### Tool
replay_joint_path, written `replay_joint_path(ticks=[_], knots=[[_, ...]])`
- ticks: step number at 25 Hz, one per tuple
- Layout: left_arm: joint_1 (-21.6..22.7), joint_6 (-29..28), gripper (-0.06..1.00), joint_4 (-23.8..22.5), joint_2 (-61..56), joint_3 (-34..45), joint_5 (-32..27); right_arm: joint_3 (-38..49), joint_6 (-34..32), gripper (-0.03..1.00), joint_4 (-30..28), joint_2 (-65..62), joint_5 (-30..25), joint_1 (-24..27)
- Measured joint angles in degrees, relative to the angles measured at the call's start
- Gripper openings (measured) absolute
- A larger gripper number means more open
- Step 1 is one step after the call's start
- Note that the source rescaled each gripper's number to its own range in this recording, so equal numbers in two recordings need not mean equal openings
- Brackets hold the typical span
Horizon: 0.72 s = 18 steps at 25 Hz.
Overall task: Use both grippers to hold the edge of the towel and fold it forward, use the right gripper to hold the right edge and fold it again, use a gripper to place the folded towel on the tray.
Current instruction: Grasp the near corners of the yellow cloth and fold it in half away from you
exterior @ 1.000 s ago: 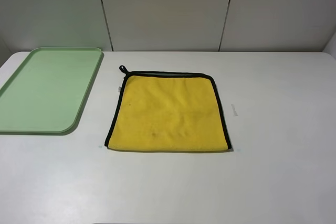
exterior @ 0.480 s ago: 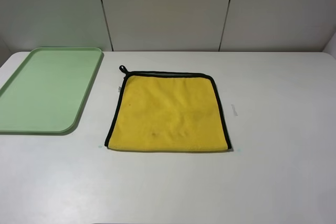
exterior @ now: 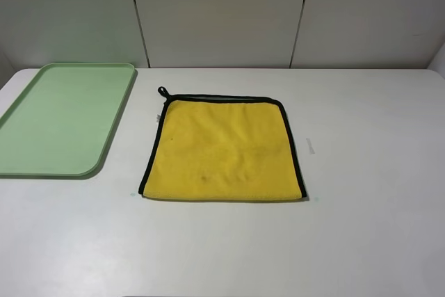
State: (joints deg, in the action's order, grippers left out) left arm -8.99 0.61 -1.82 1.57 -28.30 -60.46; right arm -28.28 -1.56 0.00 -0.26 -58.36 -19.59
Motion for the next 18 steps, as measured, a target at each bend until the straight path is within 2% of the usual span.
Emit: replay_joint_path(ticks=[4, 10, 18], knots=[[0.0, 4.8, 0.99, 0.0, 7.6, -0.6, 0.6, -1.2, 2.7, 1.00, 0.0, 4.4, 1.6, 0.0], [0.0, 12.0, 0.99, 0.0, 19.8, -1.9, 4.0, -5.8, 7.5, 1.00, 0.4, 17.3, 11.1, 0.0], [0.0, 24.5, 0.99, 0.0, 33.1, -1.9, 13.2, -7.1, 23.5, 1.00, 0.4, 35.9, 23.4, 0.0]])
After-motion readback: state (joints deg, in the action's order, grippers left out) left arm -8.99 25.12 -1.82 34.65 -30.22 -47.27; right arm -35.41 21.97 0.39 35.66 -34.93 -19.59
